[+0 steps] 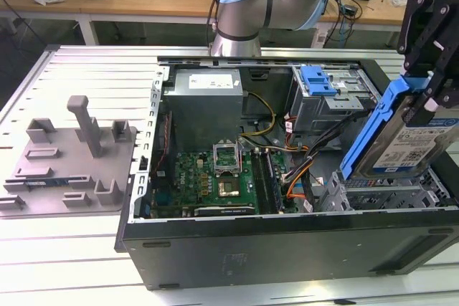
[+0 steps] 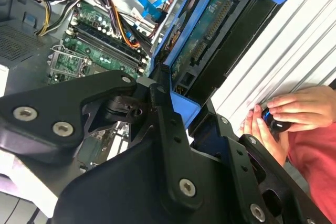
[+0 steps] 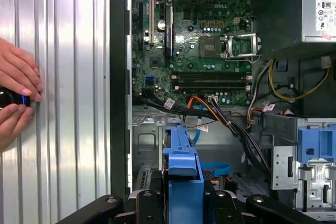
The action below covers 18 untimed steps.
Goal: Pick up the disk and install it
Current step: 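Insert the disk into the insertion slot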
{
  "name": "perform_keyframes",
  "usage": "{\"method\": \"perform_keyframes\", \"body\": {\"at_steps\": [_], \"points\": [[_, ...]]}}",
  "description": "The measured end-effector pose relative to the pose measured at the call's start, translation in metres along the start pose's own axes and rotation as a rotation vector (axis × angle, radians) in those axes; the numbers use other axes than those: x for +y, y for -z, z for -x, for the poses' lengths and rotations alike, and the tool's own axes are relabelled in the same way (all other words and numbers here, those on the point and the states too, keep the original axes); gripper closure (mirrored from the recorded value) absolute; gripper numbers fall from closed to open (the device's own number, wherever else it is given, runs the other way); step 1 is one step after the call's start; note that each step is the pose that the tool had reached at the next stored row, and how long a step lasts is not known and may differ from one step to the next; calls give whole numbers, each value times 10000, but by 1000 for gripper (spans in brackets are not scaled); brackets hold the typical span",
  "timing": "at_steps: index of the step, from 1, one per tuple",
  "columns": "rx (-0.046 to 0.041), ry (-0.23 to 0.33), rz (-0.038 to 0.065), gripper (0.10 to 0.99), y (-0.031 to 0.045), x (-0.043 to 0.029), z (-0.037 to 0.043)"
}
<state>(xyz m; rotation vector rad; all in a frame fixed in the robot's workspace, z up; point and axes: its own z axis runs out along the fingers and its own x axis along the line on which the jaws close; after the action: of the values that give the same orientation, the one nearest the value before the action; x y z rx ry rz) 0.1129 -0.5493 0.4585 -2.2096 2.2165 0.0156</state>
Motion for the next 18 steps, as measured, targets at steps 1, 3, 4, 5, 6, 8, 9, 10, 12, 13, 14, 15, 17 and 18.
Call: {"method": "perform_keyframes", "body": {"at_steps": [1, 3, 4, 5, 6, 8, 9, 10, 12, 13, 14, 15, 17, 18], "points": [[1, 1, 0, 718, -8, -2, 0], [1, 1, 0, 718, -35, -4, -1], [0, 1, 0, 718, -40, -4, -1], [0, 1, 0, 718, -47, -4, -2], [1, 0, 0, 718, -55, -4, -2], [0, 0, 1, 718, -74, -4, -3], [0, 1, 0, 718, -86, -4, -3], [0, 1, 0, 718, -98, -5, -4], [2, 1, 0, 718, -120, -5, -5], [-1, 1, 0, 718, -134, -5, -6], [0, 1, 0, 718, -142, -6, -7], [1, 1, 0, 718, -152, -6, -7], [1, 1, 0, 718, -170, -6, -9], [0, 0, 0, 718, -187, -6, -10]]}}
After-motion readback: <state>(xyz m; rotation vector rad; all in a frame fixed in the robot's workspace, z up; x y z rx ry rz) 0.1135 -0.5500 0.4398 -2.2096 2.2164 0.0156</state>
